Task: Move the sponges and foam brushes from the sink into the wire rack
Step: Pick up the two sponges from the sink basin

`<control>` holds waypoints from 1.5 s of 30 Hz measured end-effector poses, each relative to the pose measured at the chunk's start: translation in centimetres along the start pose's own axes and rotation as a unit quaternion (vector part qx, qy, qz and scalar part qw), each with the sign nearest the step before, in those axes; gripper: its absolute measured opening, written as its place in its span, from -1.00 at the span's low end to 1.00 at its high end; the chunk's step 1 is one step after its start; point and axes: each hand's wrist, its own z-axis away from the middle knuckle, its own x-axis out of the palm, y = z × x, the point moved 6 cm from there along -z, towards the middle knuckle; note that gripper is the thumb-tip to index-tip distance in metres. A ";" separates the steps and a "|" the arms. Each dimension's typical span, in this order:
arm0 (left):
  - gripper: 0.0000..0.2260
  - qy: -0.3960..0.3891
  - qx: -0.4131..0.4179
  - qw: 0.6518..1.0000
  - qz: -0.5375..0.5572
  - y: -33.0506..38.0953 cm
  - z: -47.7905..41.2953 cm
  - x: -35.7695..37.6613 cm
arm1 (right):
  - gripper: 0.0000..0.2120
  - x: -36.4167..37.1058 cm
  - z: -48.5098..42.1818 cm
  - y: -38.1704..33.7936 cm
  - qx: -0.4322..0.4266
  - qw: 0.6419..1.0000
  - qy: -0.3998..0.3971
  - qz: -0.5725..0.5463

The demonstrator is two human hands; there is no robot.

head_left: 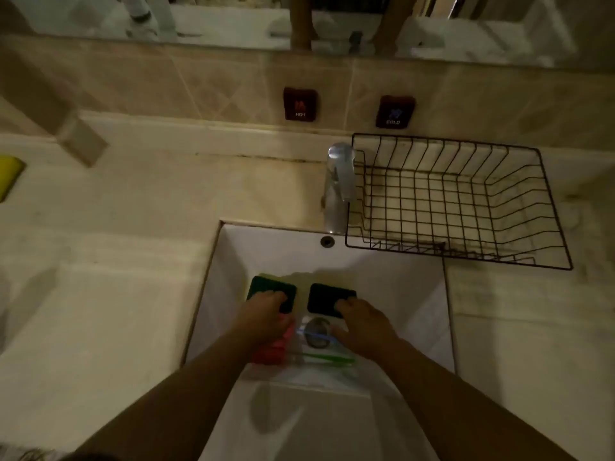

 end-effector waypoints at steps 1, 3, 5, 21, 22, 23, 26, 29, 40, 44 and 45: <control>-0.65 0.011 0.008 1.000 0.002 -0.3 -0.7 -0.2 | -0.41 0.2 -0.5 -0.1 0.008 1.000 0.008 -0.001; -0.66 0.033 0.022 0.999 0.001 -0.9 -2.0 -0.4 | -0.42 0.4 -1.4 -0.2 0.020 0.999 0.040 -0.009; -0.64 0.046 0.034 0.998 -0.011 -1.5 -3.0 -0.5 | -0.44 0.6 -2.2 -0.5 0.010 0.997 0.070 0.008; -0.23 0.058 0.056 0.996 -0.045 -4.2 -4.9 3.9 | -0.38 1.7 -5.0 -1.1 0.032 0.982 0.182 0.044; -0.21 0.049 0.057 0.996 -0.041 -4.3 -5.0 4.1 | -0.40 1.7 -5.2 -1.0 0.036 0.982 0.180 0.046; -0.20 0.041 0.057 0.997 -0.039 -4.3 -5.1 4.3 | -0.41 1.8 -5.4 -1.0 0.039 0.983 0.175 0.049; -0.19 0.016 0.053 0.998 -0.042 -4.2 -5.0 4.7 | -0.42 1.8 -5.7 -0.9 0.043 0.984 0.166 0.056; -0.19 0.012 0.050 0.998 -0.036 -3.8 -4.9 4.7 | -0.42 1.9 -5.7 -0.9 0.046 0.983 0.168 0.062; -0.20 0.006 0.016 1.000 -0.021 -2.3 -5.6 4.8 | -0.39 2.9 -5.8 -0.5 0.053 0.985 0.162 -0.008; -0.24 0.009 0.014 1.000 -0.025 -2.4 -6.1 4.7 | -0.37 3.0 -6.1 -0.3 0.045 0.986 0.159 -0.016; -0.25 0.011 0.020 0.999 -0.022 -2.4 -6.2 4.6 | -0.37 3.0 -6.1 -0.2 0.044 0.986 0.160 -0.014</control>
